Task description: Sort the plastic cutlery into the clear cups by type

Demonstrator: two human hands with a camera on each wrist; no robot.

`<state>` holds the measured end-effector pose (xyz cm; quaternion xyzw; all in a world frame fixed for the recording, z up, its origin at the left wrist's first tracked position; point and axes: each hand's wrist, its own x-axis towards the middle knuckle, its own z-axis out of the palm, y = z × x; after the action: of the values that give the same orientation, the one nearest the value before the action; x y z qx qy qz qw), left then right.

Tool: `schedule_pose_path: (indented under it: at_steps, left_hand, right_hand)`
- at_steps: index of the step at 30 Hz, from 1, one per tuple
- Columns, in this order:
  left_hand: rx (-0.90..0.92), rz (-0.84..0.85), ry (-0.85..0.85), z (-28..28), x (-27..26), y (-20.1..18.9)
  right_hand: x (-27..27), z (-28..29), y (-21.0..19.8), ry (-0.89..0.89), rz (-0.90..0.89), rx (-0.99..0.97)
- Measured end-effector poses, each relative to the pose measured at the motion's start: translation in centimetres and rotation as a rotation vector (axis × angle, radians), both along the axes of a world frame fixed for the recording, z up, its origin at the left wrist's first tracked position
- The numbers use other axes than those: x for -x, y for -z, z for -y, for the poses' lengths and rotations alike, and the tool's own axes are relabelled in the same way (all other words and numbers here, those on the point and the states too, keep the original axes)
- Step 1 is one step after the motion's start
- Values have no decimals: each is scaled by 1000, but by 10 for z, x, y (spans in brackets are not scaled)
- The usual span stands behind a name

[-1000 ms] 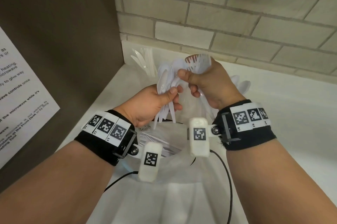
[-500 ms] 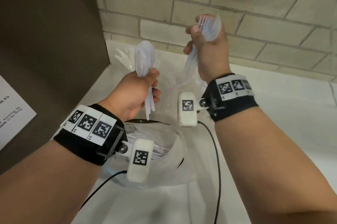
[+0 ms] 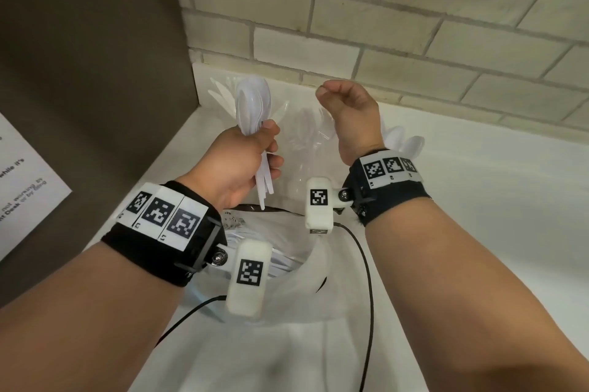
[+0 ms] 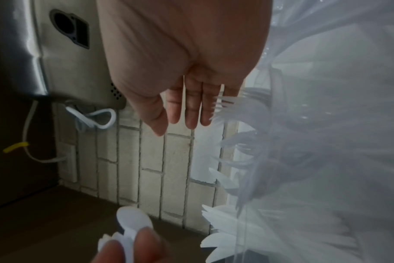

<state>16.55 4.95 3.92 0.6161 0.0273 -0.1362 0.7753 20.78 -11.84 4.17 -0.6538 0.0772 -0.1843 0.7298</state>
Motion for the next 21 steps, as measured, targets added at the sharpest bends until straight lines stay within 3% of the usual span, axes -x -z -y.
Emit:
schedule_pose_path:
  at_steps: [5,8,10,12,17,21]
  left_hand:
    - [-2,28,172,2,6,-1]
    - [30,28,314,2,12,-4]
    - [2,53,396,4,16,-6]
    - [-93,93,443,6,18,-6]
    - [-158,88,538,11,22,-5]
    - [-108,53,590,16,24,-4]
  right_hand:
    - [21,-4,-25,0,71,91]
    - [40,-10,-40,-251,103,171]
    - [52,-14,-43,-484,7,189]
    - [58,-13,-40,-587,-42,250]
    - [81,-8,-39,-673,30,151]
    - [88,-12,-36,-549,37,151]
